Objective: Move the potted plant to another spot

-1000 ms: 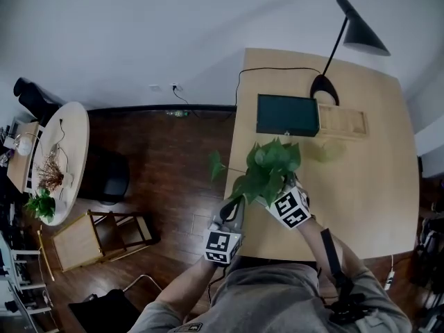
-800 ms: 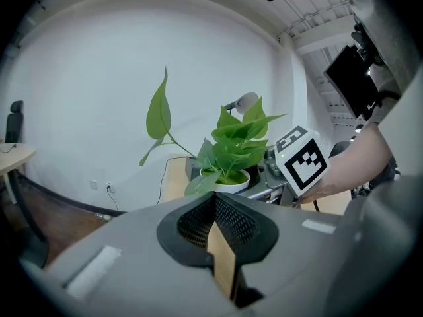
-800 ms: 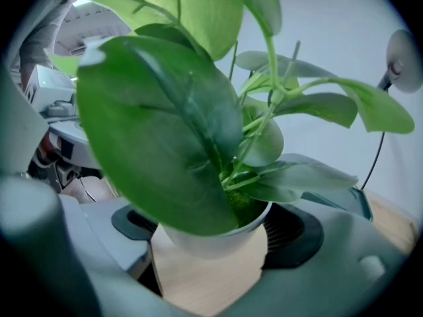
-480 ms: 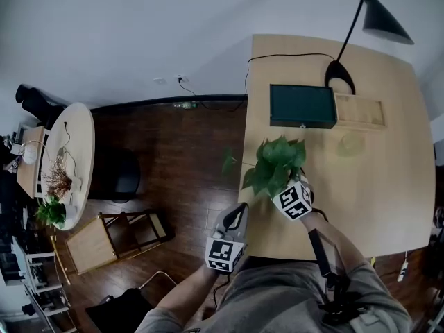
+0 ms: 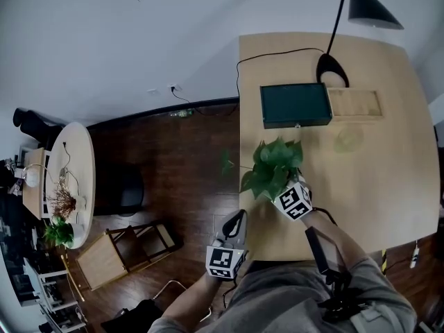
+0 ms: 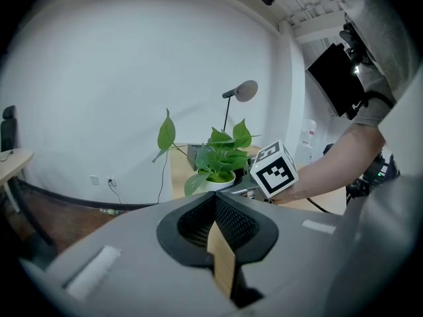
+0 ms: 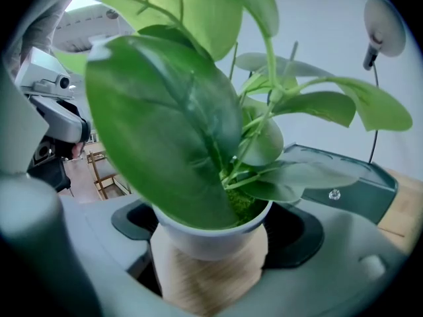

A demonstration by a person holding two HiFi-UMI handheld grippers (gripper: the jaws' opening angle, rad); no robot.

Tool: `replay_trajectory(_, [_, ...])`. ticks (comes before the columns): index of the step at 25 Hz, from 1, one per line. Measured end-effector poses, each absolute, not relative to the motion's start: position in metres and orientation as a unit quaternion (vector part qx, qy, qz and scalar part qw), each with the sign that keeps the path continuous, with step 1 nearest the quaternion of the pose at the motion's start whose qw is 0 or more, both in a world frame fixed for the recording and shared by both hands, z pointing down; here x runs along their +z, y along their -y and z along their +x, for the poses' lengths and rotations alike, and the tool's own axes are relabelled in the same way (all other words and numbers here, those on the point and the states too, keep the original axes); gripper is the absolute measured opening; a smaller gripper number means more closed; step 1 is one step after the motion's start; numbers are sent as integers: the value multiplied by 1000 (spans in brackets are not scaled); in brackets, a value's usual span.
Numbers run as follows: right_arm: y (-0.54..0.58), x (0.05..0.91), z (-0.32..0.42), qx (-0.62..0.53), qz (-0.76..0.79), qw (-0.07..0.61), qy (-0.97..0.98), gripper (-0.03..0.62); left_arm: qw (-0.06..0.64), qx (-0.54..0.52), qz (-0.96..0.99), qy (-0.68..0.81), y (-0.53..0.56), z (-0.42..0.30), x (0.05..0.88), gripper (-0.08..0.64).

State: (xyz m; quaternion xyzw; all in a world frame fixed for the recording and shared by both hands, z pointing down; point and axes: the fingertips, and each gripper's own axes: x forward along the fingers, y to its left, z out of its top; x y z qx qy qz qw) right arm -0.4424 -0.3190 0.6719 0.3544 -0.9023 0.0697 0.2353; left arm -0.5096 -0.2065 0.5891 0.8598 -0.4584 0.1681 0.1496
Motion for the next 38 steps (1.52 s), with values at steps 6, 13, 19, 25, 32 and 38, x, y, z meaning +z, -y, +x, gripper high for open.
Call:
replay_trajectory(6, [315,670,-442,67,343,236,907,489,145,168,865,451,207,-503,586,-6])
replay_trajectory(13, [310,667,-438,70,330,241,910,528,146,170,866,447,203,-505,586,-6])
replay_trajectory(19, [301,669,-423,74,332,252,906,558,141,172,873,434,199,-494,586,-6])
replay_trajectory(25, [270,667,-389,79,348,276,893,557,146,161,886,409,192,-472,591,-6])
replay_trajectory(32, [224,616,-337,46,367,307,877,545,142,137,908,370,180,-417,578,-6])
replay_trajectory(38, [196,558,-302,-23,373,330,867,433,119,105,914,372,168,-365,553,-6])
